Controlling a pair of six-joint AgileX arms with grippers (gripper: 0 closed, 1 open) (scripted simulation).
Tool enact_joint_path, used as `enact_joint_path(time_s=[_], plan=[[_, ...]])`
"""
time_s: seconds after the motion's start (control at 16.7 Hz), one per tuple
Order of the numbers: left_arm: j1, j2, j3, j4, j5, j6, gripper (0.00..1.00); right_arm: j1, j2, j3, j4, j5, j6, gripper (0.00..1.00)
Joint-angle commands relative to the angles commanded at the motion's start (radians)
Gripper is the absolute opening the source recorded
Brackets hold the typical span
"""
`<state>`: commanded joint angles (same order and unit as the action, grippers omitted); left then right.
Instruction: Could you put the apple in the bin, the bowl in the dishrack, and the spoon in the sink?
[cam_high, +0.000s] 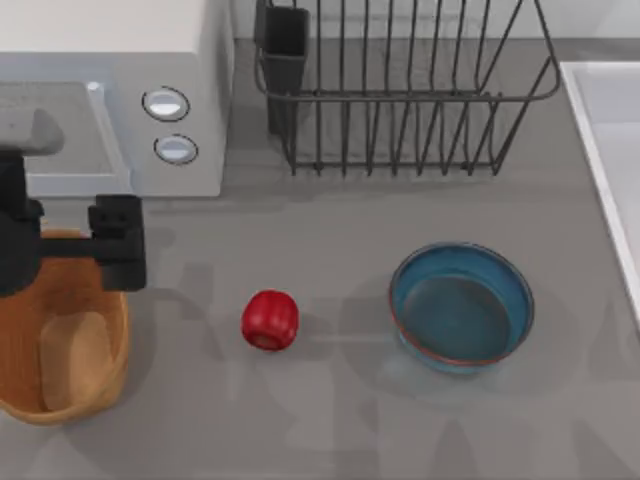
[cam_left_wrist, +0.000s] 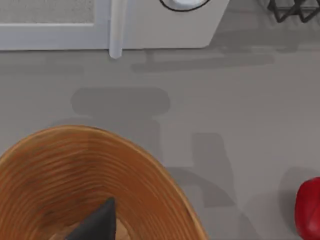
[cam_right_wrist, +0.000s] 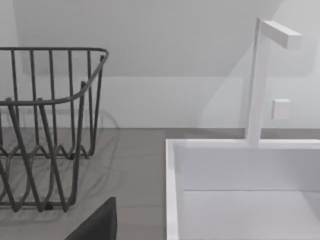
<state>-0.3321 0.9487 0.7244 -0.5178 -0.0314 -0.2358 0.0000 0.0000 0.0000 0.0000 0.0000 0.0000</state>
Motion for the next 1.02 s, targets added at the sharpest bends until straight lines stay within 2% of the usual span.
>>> enact_joint_path(time_s=[0.6,0.84,1.02], plan=[[-0.266,0.799,0.605,-0.437,-0.036,-0.203,1.00,0.000,0.000,0.000,0.000,0.000,0.000,1.00],[-0.332,0.992,0.751,-0.542,-0.044,-0.251,1.00,0.000,0.000,0.000,0.000,0.000,0.000,1.00],[-0.356,1.060,0.801,-0.580,-0.047,-0.267,1.00,0.000,0.000,0.000,0.000,0.000,0.000,1.00]])
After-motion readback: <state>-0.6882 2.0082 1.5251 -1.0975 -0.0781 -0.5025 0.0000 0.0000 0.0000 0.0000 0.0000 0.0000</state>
